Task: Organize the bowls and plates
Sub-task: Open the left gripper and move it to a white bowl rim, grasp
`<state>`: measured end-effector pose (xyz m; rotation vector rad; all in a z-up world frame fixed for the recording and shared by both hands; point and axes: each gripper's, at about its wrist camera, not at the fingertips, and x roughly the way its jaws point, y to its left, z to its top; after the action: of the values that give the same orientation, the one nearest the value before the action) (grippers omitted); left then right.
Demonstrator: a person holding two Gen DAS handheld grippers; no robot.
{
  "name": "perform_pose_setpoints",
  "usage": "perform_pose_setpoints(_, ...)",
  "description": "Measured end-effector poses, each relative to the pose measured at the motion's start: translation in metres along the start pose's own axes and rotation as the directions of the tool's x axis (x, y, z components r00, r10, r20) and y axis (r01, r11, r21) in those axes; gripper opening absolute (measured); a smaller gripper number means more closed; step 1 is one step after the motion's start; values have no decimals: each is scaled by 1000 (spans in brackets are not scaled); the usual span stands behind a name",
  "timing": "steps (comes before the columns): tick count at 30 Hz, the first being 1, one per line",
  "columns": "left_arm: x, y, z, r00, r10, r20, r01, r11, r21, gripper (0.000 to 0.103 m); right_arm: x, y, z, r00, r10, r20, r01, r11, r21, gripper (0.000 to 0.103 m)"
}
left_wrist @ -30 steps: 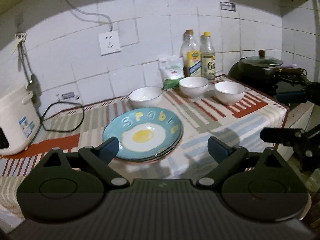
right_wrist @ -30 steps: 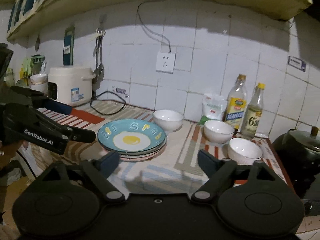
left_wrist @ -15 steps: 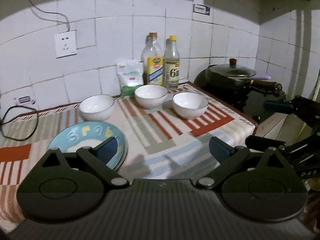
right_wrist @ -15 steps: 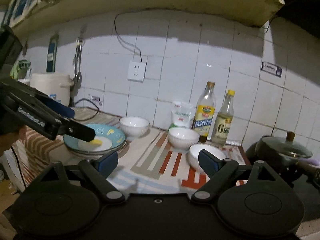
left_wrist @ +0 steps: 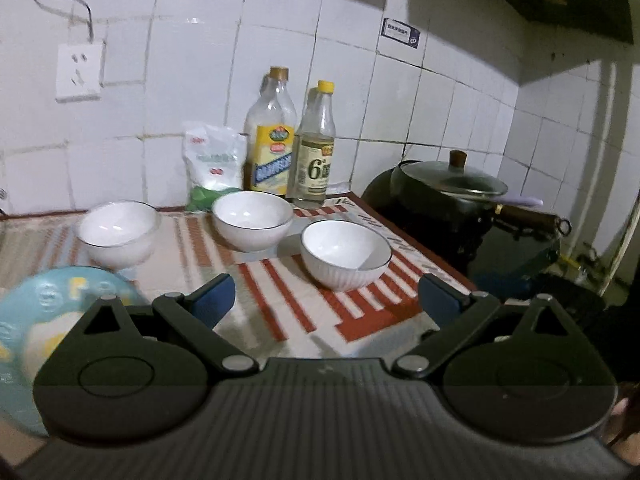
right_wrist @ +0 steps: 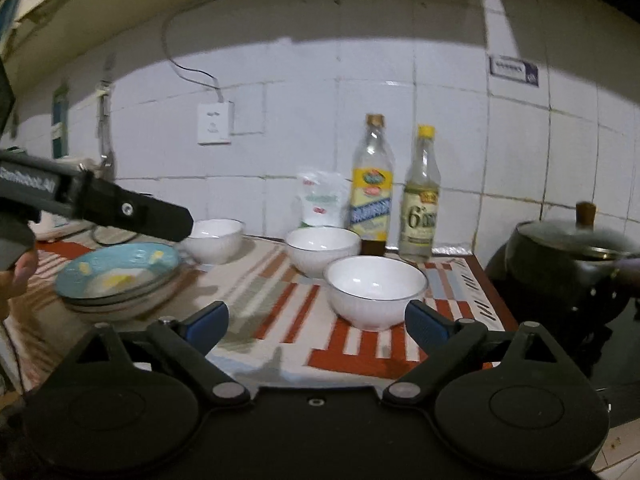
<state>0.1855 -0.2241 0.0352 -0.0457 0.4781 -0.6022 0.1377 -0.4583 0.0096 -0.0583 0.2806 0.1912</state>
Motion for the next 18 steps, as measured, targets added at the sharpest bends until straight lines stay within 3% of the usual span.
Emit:
perform_pose_setpoints(6, 68, 0, 2, 998, -13, -61, 11, 1000, -25, 93, 59, -26, -7, 997, -28, -67, 28, 1000, -6, 97)
perform_pose_setpoints(10, 110, 2, 4, 992, -29, -119, 22, 998, -55, 77, 94, -33, -11, 992, -34, -120, 33, 999, -13, 98)
perform_pose_setpoints(18, 162, 17, 6, 988, -13, -152, -7, 992, -127, 77, 135, -56, -16, 983, 7, -181, 8, 997, 81, 98)
